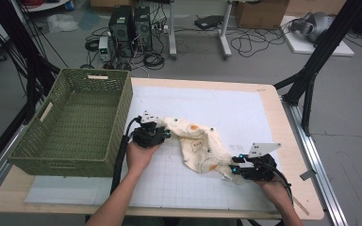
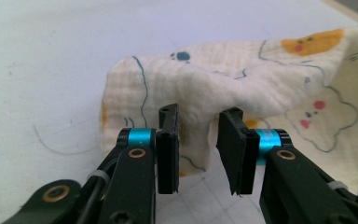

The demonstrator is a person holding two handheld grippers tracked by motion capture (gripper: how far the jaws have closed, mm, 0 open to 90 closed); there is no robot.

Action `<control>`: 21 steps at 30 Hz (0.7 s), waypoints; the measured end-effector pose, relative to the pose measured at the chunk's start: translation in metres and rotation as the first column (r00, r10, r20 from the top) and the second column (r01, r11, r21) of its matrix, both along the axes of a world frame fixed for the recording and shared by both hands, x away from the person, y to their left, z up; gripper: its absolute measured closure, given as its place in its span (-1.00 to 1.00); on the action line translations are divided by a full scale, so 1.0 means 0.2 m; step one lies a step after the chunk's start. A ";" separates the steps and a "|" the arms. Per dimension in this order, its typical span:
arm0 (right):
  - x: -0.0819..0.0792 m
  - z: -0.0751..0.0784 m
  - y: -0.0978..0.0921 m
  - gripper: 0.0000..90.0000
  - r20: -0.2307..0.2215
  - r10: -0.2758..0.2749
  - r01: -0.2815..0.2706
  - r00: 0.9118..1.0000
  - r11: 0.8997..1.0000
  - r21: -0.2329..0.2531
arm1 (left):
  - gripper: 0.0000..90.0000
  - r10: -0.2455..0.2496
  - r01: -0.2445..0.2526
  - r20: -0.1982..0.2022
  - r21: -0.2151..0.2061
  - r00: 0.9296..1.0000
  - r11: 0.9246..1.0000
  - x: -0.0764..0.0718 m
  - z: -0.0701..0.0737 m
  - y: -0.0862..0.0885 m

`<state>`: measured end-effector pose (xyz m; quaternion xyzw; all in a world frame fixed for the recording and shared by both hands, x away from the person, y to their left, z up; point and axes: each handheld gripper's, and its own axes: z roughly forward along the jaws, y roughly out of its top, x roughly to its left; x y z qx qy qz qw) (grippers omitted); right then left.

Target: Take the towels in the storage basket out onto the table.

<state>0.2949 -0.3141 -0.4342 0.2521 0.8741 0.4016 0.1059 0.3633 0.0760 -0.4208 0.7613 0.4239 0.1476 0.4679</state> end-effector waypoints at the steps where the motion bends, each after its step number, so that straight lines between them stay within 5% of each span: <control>1: 0.00 0.01 0.00 0.39 0.007 0.001 -0.001 1.000 1.000 0.011 | 0.51 -0.006 0.006 0.002 0.004 1.000 1.000 -0.01 0.00 0.00; 12: -0.04 0.05 -0.03 0.34 0.054 0.003 -0.008 0.999 0.995 0.095 | 0.39 -0.016 0.016 0.021 0.013 1.000 1.000 -0.08 0.00 0.06; 21: -0.05 0.05 -0.02 0.30 0.052 0.023 -0.028 0.998 0.995 0.092 | 0.21 0.000 0.002 0.036 -0.051 0.999 0.999 -0.07 0.02 0.06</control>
